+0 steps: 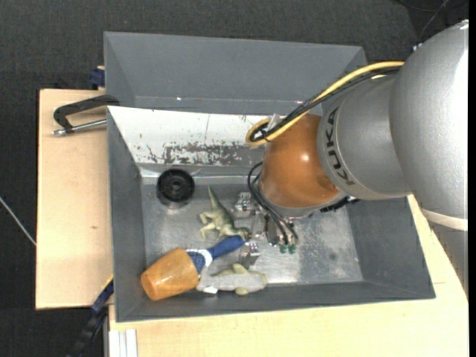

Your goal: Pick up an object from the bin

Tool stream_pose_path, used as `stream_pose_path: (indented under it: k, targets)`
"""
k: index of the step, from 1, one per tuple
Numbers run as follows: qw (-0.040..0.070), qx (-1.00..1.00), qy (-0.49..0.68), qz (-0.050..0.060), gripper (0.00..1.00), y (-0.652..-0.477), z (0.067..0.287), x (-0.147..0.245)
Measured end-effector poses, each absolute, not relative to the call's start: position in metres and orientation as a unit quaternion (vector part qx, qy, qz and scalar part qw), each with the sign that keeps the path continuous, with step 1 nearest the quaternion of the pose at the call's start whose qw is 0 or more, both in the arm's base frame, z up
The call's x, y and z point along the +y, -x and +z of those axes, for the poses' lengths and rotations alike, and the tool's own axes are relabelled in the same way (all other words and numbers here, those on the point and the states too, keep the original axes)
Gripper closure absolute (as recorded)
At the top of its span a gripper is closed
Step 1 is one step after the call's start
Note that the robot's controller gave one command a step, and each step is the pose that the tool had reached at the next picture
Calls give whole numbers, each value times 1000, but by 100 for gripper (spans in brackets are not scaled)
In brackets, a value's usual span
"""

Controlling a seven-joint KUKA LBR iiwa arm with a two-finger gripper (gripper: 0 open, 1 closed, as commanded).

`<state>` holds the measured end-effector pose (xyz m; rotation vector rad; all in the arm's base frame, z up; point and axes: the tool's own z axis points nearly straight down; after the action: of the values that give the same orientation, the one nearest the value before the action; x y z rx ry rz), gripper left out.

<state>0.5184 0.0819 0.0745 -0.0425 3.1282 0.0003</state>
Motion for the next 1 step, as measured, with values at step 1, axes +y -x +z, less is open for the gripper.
stream_pose_path:
  k: [1]
  targets:
    - [3, 1000, 13, 1, 100, -517, 76, 81]
